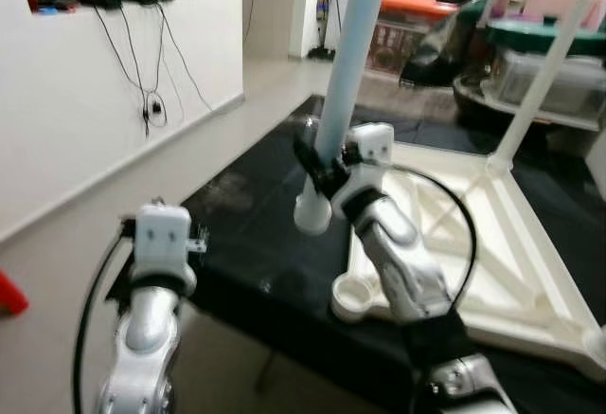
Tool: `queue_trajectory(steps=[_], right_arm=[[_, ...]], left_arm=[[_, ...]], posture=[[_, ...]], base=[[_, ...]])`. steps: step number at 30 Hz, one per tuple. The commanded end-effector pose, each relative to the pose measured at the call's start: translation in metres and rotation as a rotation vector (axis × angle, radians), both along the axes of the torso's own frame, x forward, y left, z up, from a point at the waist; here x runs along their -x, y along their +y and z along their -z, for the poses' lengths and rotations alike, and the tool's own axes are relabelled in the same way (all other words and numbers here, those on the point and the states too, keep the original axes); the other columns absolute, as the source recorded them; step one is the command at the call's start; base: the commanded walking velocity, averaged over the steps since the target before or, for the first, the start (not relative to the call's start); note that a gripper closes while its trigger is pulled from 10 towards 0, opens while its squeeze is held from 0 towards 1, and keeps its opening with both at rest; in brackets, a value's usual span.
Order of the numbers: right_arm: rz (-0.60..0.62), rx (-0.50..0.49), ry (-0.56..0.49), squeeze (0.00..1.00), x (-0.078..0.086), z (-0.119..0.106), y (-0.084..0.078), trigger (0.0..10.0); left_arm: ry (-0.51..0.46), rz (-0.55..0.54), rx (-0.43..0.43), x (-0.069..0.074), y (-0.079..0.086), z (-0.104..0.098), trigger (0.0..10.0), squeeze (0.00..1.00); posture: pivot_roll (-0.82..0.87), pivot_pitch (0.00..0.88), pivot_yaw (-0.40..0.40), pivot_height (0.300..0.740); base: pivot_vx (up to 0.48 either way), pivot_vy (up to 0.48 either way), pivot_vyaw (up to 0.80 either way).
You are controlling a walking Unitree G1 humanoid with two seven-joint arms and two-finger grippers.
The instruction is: Building children table
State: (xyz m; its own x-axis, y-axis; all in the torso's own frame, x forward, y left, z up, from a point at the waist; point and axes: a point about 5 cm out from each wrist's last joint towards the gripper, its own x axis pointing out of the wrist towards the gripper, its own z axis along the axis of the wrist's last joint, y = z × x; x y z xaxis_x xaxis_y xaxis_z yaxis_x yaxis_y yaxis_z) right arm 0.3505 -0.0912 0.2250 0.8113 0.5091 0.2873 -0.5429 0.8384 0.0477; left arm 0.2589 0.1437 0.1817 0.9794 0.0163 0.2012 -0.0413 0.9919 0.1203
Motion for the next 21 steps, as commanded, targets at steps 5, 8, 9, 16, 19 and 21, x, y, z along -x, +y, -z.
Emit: queue_trajectory(steps=[5,8,9,16,19,21], right_arm=[[-0.176,-0.014,0.036,0.0,-0.01,0.0,-0.006,10.0],[-0.259,-0.028,0.051,0.0,-0.015,-0.004,-0.01,10.0],[-0.289,-0.019,0.05,0.0,-0.018,-0.005,-0.011,10.0],[-0.361,-0.001,0.041,0.0,-0.024,-0.009,-0.016,10.0],[-0.421,0.016,0.042,0.0,-0.027,-0.012,-0.019,10.0],[-0.479,0.038,0.045,0.0,-0.029,-0.014,-0.02,10.0]], left_arm=[[0.03,0.04,0.0,0.006,-0.007,0.007,10.0,0.0],[0.037,0.076,0.016,0.011,-0.014,0.008,10.0,0.0],[0.04,0.093,0.026,0.013,-0.017,0.008,10.0,0.0],[0.054,0.129,0.047,0.022,-0.024,0.008,10.0,0.0],[0.07,0.151,0.06,0.031,-0.028,0.008,10.0,0.0],[0.087,0.167,0.06,0.039,-0.031,0.008,10.0,0.0]], posture=[[0.1,0.0,-0.074,0.74],[0.1,0.0,-0.071,0.74],[0.1,0.0,-0.072,0.74],[0.12,0.0,-0.076,0.74],[0.14,0.045,-0.075,0.74],[0.15,0.077,-0.071,0.74]], base=[[0.0,0.0,0.0],[0.0,0.0,0.0],[0.0,0.0,0.0],[0.0,0.0,0.0],[0.0,0.0,0.0],[0.0,0.0,0.0]])
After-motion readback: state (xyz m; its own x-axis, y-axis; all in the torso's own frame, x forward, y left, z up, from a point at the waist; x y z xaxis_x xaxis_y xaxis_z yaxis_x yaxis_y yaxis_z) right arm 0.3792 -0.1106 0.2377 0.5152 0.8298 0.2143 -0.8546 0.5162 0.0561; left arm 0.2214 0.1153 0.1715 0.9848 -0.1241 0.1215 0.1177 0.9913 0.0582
